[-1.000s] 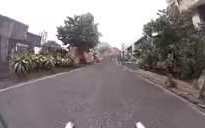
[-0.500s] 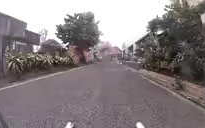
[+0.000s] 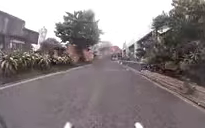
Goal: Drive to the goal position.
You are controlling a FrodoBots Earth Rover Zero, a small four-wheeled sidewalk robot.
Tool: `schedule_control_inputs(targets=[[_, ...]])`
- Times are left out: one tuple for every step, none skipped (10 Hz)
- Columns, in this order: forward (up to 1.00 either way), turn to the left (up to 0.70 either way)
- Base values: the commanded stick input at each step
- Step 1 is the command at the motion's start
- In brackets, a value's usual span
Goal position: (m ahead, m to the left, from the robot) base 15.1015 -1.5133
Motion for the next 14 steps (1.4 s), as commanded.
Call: schedule_control_inputs(targets=[[0.7,0.0],[0.7,0.0],[0.7,0.0],[0.7,0.0],[0.7,0.0],[0.7,-0.07],[0.7,-0.14],[0.7,-0.14],[0.7,-0.14],[0.7,-0.14],[0.7,-0.07],[0.7,-0.01],[0.7,0.0],[0.7,0.0]])
